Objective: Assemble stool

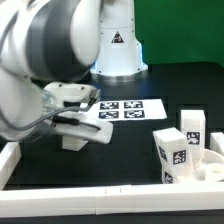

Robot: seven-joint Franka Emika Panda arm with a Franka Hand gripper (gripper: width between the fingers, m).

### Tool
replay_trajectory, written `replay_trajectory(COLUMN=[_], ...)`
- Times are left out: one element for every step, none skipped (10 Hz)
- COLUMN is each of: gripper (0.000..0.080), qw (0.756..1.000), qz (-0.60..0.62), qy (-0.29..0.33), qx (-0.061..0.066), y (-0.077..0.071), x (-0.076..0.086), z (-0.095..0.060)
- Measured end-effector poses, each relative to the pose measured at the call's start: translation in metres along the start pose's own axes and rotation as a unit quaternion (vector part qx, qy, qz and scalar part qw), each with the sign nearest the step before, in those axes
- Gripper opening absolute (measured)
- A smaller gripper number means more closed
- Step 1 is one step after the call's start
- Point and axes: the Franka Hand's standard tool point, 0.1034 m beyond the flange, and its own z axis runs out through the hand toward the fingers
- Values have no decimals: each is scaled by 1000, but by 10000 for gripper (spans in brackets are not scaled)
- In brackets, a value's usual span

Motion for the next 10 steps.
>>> replay_trajectory(gripper=[649,649,526,526,387,332,332,332,332,332], qw=[1000,1000,1000,1000,1000,1000,1000,1000,1000,999], qz=[11,8,8,9,9,9,9,4,-8,-21], qy=[-11,0,0,0,-1,0,4,8,10,30], qx=[5,1,2,3,3,3,3,1,2,-7], y=[1,-3,-2,0,0,0,-1,-6,-17,-21], x=[3,5,5,5,5,5,6,-1,-19,-26], z=[7,9,9,8,9,9,7,-1,-17,-32])
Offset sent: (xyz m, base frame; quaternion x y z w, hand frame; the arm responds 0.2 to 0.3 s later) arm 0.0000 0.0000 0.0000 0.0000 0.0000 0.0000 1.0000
